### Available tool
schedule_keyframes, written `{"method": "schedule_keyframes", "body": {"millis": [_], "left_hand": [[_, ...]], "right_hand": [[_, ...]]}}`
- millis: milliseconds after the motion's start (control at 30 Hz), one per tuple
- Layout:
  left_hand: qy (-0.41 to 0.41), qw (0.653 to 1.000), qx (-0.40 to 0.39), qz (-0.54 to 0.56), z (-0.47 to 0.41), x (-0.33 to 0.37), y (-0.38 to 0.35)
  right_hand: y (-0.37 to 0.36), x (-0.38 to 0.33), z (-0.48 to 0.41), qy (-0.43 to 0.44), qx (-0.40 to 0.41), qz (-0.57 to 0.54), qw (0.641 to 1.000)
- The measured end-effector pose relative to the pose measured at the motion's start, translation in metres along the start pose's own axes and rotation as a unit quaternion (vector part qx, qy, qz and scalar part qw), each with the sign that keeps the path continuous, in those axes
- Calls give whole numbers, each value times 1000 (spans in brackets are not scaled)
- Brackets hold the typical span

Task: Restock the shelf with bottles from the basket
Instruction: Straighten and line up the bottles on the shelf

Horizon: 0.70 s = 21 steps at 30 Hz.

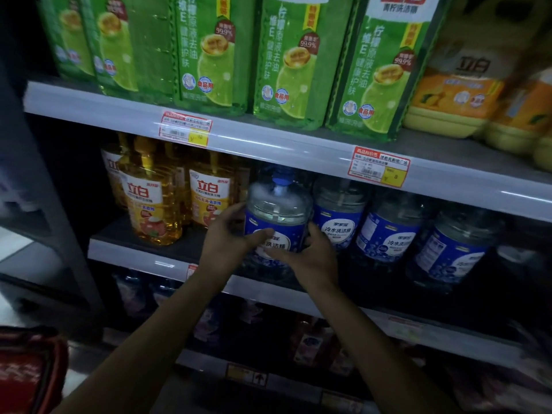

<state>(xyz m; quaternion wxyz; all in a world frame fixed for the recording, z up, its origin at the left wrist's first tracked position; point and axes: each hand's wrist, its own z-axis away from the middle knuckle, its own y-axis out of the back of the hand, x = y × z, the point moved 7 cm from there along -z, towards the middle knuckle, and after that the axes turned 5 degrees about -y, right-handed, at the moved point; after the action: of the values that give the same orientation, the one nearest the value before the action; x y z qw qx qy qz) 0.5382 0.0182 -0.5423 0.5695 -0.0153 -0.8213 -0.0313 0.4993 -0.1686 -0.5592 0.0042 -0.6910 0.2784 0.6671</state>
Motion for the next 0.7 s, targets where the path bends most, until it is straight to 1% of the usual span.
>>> {"method": "schedule_keyframes", "body": {"millis": [67, 167, 267, 500, 700], "left_hand": [[18, 1000, 20, 8, 4, -5, 2], [47, 999, 23, 16, 12, -15, -1], [60, 998, 29, 21, 17, -21, 0], [31, 999, 20, 29, 19, -15, -1], [12, 999, 18, 29, 20, -15, -1]], "right_hand": [[3, 11, -1, -21, -12, 12, 1000], [2, 29, 5, -58, -43, 27, 997], [-2, 37, 8, -68, -33, 25, 997], [-3, 37, 7, -58, -4, 25, 998], [-6, 31, 10, -47, -5, 39, 998]]}}
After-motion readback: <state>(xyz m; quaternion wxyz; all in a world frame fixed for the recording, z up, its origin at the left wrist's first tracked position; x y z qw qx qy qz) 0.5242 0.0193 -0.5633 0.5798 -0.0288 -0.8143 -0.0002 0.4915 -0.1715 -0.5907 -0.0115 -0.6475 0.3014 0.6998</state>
